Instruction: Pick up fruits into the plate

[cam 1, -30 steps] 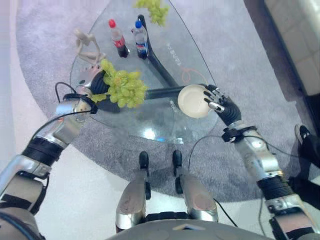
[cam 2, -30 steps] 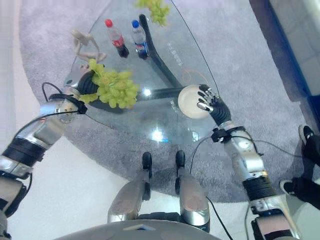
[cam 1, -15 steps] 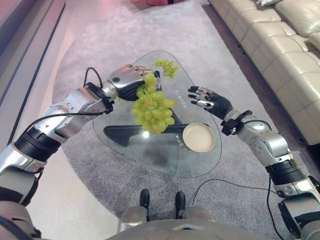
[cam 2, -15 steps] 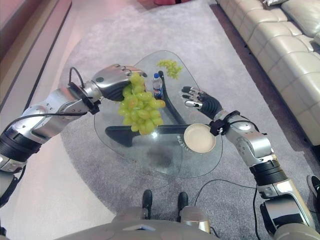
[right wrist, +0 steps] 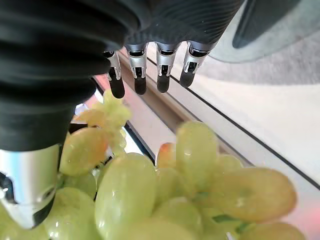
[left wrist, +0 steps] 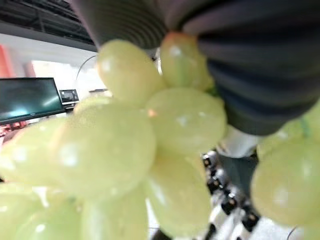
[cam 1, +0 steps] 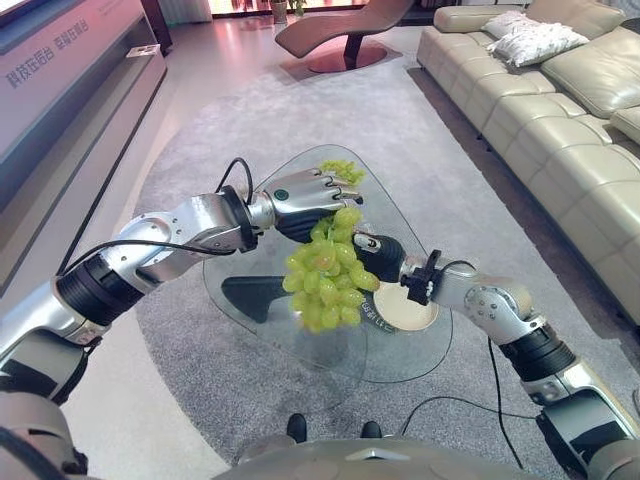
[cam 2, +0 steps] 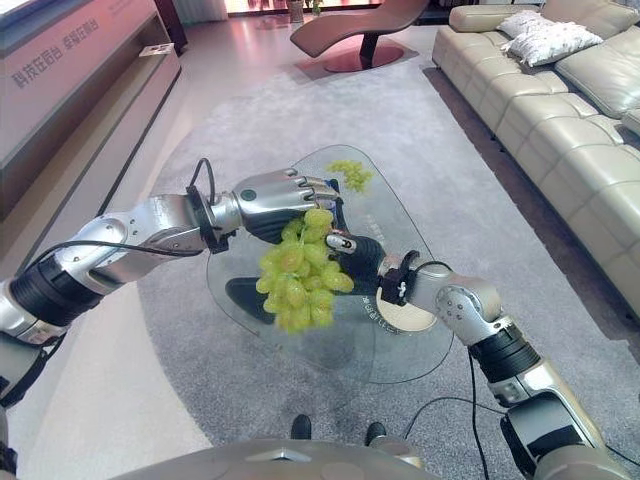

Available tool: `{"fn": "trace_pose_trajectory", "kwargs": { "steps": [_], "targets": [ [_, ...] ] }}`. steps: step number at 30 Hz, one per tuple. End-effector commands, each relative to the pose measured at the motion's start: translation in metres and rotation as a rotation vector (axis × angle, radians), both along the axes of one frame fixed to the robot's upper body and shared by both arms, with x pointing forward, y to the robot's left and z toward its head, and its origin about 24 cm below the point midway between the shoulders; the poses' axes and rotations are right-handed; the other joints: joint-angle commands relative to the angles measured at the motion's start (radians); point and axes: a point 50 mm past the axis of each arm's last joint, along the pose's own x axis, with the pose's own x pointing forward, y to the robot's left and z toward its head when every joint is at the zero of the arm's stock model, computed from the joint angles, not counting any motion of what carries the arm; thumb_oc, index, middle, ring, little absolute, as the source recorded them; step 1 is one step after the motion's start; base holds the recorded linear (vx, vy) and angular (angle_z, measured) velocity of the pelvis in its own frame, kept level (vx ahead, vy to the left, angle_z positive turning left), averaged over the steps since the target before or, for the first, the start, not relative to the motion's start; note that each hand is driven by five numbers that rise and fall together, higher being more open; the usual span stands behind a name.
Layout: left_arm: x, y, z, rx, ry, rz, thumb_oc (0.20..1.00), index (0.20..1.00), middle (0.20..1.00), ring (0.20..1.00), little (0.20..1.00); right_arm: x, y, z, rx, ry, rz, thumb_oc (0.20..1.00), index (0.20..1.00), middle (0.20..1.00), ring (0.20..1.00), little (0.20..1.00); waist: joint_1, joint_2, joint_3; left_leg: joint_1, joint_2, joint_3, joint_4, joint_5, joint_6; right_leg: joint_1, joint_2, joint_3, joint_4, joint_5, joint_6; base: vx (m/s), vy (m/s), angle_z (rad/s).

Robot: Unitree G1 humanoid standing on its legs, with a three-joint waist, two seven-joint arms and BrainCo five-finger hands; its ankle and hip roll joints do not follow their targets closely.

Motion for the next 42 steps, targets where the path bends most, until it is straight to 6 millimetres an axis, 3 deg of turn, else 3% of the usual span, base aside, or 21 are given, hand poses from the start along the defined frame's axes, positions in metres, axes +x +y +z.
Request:
{"fn": "trace_pose_trajectory", "kwargs": {
  "steps": [1, 9, 23, 24, 25, 26, 42],
  "targets": [
    [0.005, -0.013, 0.038, -0.061, -0.124, -0.045, 0.2, 0.2, 0.2, 0.2, 0.2, -0.018, 0.024, 0.019, 0.134, -0.018, 0.153, 1.0, 1.0, 1.0, 1.0, 1.0, 0.024, -0.029, -0.057, 0.083, 0.001, 0.08, 0.013, -0.146, 0.004, 0.037, -0.07, -0.017, 0.018, -0.05, 0.09, 0.0, 0.0, 0.0],
    [0.003, -0.013, 0.035, -0.036, -0.111, -0.043, 0.2, 0.2, 0.2, 0.2, 0.2, -0.04, 0.042, 0.021, 0.206, 0.048, 0.291, 1.0, 1.0, 1.0, 1.0, 1.0, 0.025, -0.027, -0.049, 0.087, 0.0, 0.083, 0.013, -0.145, 0.006, 0.04, -0.068, -0.01, 0.017, -0.05, 0.091, -0.01, 0.0, 0.0],
    [0.005, -0.011, 0.021, 0.036, -0.054, -0.02, 0.2, 0.2, 0.2, 0.2, 0.2, -0.051, 0.047, 0.024, 0.223, 0.058, 0.378, 1.0, 1.0, 1.0, 1.0, 1.0, 0.025, -0.034, -0.04, 0.093, 0.002, 0.086, 0.013, -0.147, 0.007, 0.042, -0.064, 0.0, 0.017, -0.05, 0.091, 0.0, -0.003, -0.02],
    [0.005, -0.011, 0.02, 0.038, -0.05, -0.023, 0.2, 0.2, 0.2, 0.2, 0.2, -0.051, 0.048, 0.023, 0.221, 0.048, 0.386, 0.624, 0.624, 0.624, 0.624, 0.624, 0.025, -0.034, -0.041, 0.094, 0.001, 0.086, 0.013, -0.147, 0.007, 0.043, -0.063, 0.001, 0.016, -0.051, 0.09, 0.0, 0.0, 0.0],
    [0.005, -0.012, 0.02, 0.037, -0.047, -0.026, 0.2, 0.2, 0.2, 0.2, 0.2, -0.05, 0.048, 0.024, 0.221, 0.039, 0.386, 0.498, 0.498, 0.498, 0.498, 0.498, 0.026, -0.035, -0.04, 0.095, 0.002, 0.085, 0.013, -0.148, 0.007, 0.044, -0.063, 0.002, 0.016, -0.051, 0.09, 0.0, 0.0, 0.0],
    [0.004, -0.012, 0.02, 0.036, -0.046, -0.029, 0.2, 0.2, 0.2, 0.2, 0.2, -0.05, 0.049, 0.024, 0.225, 0.03, 0.39, 0.2, 0.2, 0.2, 0.2, 0.2, 0.027, -0.035, -0.039, 0.096, 0.002, 0.085, 0.013, -0.147, 0.007, 0.045, -0.063, 0.001, 0.016, -0.051, 0.09, 0.0, 0.0, 0.0],
    [0.005, -0.016, 0.019, 0.02, -0.022, -0.025, 0.2, 0.2, 0.2, 0.2, 0.2, -0.05, 0.056, 0.027, 0.247, 0.024, 0.4, 0.2, 0.2, 0.2, 0.2, 0.2, 0.033, -0.037, -0.04, 0.093, 0.003, 0.085, 0.014, -0.14, 0.007, 0.044, -0.063, -0.001, 0.013, -0.044, 0.088, 0.01, -0.001, 0.0]
  ]
}}
